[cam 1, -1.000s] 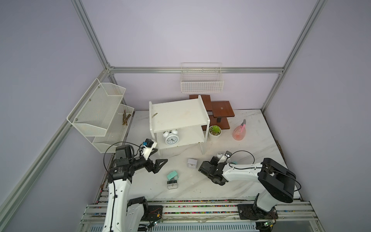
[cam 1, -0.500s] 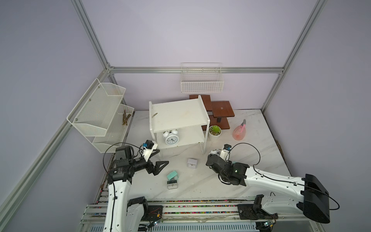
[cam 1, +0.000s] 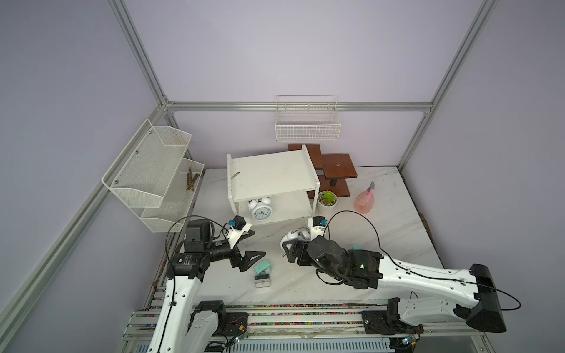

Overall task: Place the alarm clocks on the shelf by style
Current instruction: Pick up the alarm from the center of the board.

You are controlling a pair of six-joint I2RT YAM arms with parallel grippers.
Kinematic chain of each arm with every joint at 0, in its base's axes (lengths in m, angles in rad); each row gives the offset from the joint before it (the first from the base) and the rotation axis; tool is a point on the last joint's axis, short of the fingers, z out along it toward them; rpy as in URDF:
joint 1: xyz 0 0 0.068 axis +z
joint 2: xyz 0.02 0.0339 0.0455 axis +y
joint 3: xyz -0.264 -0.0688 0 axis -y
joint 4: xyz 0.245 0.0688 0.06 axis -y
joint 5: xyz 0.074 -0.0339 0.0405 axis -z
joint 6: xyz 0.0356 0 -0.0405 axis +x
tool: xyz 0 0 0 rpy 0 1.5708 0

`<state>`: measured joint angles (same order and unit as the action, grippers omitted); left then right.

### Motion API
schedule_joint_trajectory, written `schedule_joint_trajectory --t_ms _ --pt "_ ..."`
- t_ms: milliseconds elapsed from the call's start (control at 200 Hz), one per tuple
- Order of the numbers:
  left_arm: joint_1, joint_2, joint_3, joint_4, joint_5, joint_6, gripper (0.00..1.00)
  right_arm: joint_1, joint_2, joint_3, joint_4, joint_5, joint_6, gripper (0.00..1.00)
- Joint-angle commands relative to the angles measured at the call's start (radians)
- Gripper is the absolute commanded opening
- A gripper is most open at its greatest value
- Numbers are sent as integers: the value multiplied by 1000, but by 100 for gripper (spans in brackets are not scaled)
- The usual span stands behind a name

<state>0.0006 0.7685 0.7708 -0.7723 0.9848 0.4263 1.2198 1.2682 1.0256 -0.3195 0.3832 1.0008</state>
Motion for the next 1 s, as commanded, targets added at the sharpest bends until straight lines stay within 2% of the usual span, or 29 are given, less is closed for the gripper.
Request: schedule_joint_trajectory --t_ms 0,245,615,990 --pt "-46 0 38 6 -49 -27 100 17 14 45 126 -13 -22 75" --pt "-141 11 46 29 -112 -66 99 33 61 62 228 -21 -13 75" --pt "-242 34 44 86 -185 -115 83 48 118 89 264 20 -19 75" --pt "-266 37 36 100 -203 -126 67 49 146 90 270 63 -16 75"
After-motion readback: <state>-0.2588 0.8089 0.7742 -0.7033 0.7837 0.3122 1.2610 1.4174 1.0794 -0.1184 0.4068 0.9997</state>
